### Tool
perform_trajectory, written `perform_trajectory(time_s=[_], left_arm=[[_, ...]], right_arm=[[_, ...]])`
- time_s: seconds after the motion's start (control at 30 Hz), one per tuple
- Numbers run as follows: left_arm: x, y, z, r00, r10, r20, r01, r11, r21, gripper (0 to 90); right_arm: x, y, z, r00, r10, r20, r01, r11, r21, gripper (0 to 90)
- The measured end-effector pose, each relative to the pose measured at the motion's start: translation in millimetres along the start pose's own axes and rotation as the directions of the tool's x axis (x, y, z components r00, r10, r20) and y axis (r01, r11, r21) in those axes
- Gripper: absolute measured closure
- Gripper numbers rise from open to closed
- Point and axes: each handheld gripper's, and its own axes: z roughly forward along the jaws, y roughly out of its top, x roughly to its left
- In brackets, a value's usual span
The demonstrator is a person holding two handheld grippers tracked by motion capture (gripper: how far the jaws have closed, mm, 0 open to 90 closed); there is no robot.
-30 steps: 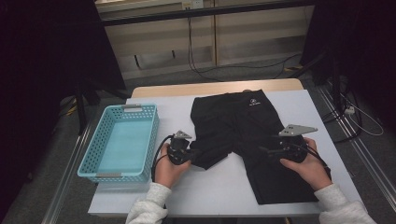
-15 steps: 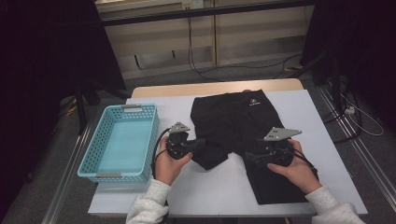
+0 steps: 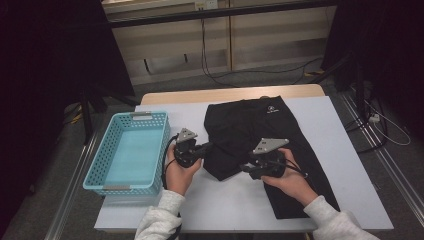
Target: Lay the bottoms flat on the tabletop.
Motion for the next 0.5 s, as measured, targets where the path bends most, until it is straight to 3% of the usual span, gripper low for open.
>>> perform_trajectory(time_s=[0.07, 0.13, 0.2, 0.27, 0.33, 0.37, 0.5], left_arm=[[-3.1, -1.0, -0.1, 0.9996, -0.020, 0.018, 0.019, 0.9997, 0.014, 80.1], [-8.2, 0.8, -4.1, 0.9996, 0.020, 0.018, -0.020, 0.9997, 0.015, 67.4], [-14.9, 2.5, -7.9, 0.9984, 0.015, 0.055, -0.017, 0.9995, 0.025, 62.1], [-24.2, 1.9, -8.2, 0.9961, 0.051, 0.073, -0.054, 0.9977, 0.041, 57.8], [-32.1, -0.6, -5.2, 0.9934, 0.074, 0.088, -0.079, 0.9952, 0.057, 52.5], [-35.5, -2.8, -3.3, 0.9916, 0.086, 0.096, -0.093, 0.9932, 0.070, 50.5], [-43.6, -15.5, 6.6, 0.9863, 0.126, 0.106, -0.140, 0.9808, 0.136, 57.0]], right_arm=[[-1.9, 2.3, 7.3, 0.9999, 0.013, -0.006, -0.013, 1.000, 0.008, 47.0], [-3.9, 2.9, 12.6, 0.9994, -0.016, 0.031, 0.015, 0.999, 0.039, 50.7], [-8.1, 2.0, 13.6, 0.9993, 0.021, 0.030, -0.022, 0.999, 0.035, 50.8], [-11.5, 2.4, 12.7, 0.9979, 0.028, 0.058, -0.030, 0.999, 0.039, 50.7], [-14.9, 3.1, 11.5, 0.9974, 0.046, 0.056, -0.048, 0.998, 0.029, 49.5], [-15.6, 3.4, 10.8, 0.9969, 0.045, 0.064, -0.047, 0.999, 0.027, 48.9], [-17.2, 3.5, 10.6, 0.9960, 0.053, 0.072, -0.055, 0.998, 0.020, 46.4]])
